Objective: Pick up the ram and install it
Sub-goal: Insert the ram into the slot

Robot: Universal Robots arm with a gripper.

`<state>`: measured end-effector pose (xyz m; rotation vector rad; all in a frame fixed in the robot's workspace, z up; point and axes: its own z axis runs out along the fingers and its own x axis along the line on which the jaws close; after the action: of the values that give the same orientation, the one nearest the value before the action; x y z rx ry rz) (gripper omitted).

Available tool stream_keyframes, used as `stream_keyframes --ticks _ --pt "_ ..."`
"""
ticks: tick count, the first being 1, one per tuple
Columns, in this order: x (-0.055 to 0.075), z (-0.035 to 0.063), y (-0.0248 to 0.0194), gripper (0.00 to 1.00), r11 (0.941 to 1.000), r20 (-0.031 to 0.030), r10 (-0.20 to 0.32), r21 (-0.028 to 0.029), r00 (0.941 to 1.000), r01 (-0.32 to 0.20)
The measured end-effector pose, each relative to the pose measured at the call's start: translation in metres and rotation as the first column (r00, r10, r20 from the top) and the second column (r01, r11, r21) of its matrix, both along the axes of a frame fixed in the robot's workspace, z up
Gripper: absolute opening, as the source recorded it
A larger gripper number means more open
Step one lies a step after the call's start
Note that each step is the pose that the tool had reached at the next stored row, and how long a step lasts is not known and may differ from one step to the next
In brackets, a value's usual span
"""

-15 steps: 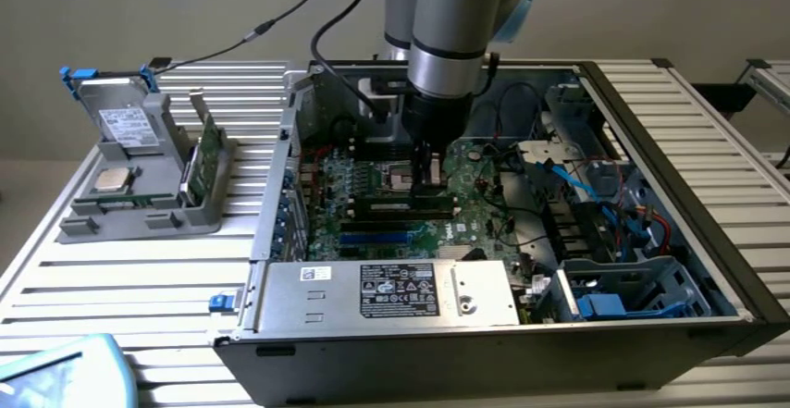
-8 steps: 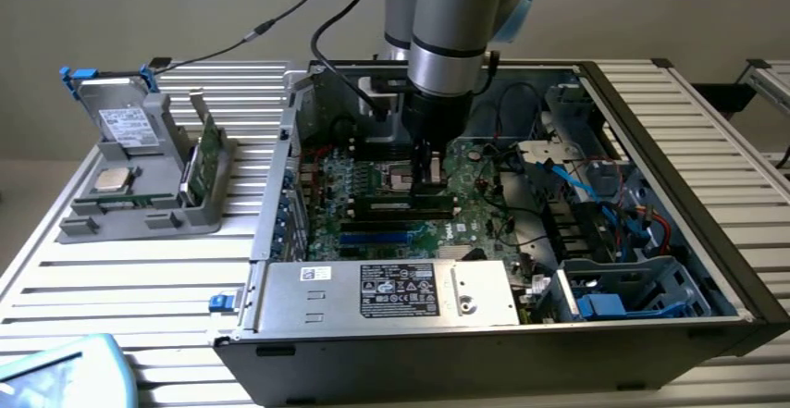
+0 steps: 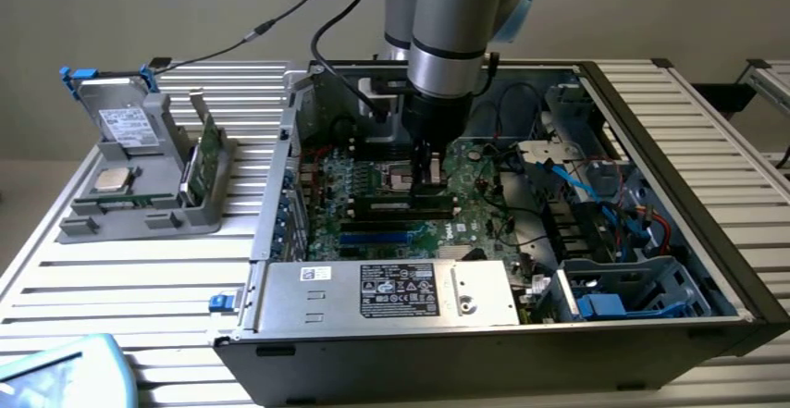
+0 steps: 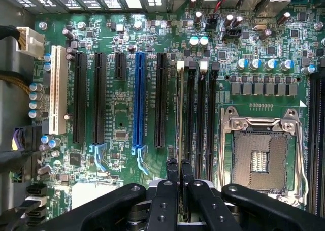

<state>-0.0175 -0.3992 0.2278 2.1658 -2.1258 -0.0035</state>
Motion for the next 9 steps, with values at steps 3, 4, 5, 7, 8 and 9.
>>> stream_keyframes --ticks 3,4,5,7,8,9 --pt "0.0 0.0 0.0 0.13 1.0 -0.0001 0.0 0.0007 1.0 0.0" --pt "0.0 0.0 0.0 0.13 1.0 -0.0001 0.0 0.0006 1.0 0.0" --pt "0.0 0.0001 0.0 0.13 1.0 -0.0001 0.0 0.0006 1.0 0.0" --pt "0.0 0.0001 -0.0001 0.13 1.0 -0.0002 0.0 0.0002 1.0 0.0" --pt "0.0 0.0001 -0.0001 0.13 1.0 -0.0002 0.0 -0.0006 1.0 0.0" --pt "0.0 0.0001 0.0 0.13 1.0 -0.0002 0.0 -0.0014 1.0 0.0"
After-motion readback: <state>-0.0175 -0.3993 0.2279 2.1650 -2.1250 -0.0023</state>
